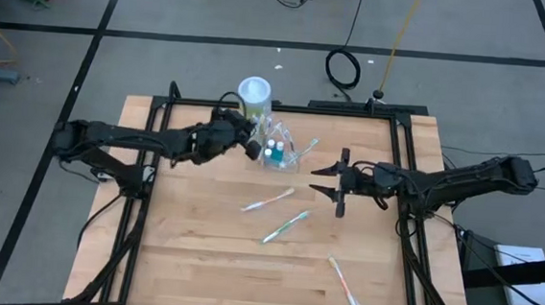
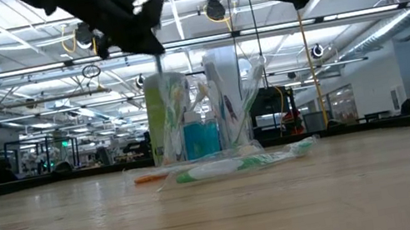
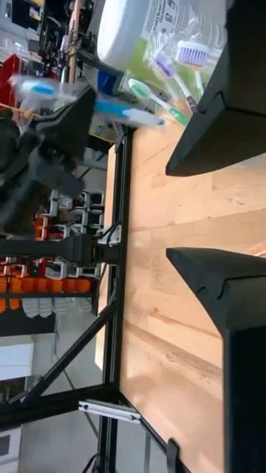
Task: Pick & Place toothbrushing station
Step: Put the blue toothbrush into the left of the transparent organizer, then put the green toothbrush into the right of the transparent organizer
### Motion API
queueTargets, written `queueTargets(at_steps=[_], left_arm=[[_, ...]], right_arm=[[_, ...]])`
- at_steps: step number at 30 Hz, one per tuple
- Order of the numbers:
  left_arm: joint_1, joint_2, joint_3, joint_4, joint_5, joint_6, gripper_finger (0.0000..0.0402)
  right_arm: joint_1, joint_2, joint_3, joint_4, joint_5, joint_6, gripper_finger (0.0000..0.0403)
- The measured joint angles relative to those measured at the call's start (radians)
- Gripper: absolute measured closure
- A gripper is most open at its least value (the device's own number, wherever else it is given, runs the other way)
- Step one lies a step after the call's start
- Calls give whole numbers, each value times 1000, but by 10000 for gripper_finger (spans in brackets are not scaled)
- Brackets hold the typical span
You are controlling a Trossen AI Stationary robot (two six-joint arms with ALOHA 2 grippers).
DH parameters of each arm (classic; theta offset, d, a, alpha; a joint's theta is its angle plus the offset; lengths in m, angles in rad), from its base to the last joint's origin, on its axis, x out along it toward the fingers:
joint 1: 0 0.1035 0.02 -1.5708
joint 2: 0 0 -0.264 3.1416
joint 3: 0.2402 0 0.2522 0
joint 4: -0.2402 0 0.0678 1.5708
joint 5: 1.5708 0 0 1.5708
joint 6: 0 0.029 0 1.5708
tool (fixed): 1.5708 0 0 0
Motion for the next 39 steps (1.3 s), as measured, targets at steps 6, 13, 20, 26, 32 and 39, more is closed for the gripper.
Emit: queueTargets(at_steps=[6, 13, 20, 26, 32, 39], left_arm=[[56, 124, 0, 11, 84, -107, 376], [91, 226, 0, -19, 83, -233, 376], [91, 228, 0, -189, 80, -328, 333], [69, 227, 0, -206, 81, -252, 282], [39, 124, 0, -252, 72, -156, 238], [-8, -55, 0, -314, 133, -130, 219]], right_arm=[[0, 9, 0, -3, -1, 0, 247], [0, 12, 0, 0, -1, 36, 247], [0, 12, 0, -15, -2, 79, 247], [0, 12, 0, -22, -2, 111, 247], [31, 56, 0, -29, -2, 219, 247], [90, 226, -1, 80, 0, 315, 247]])
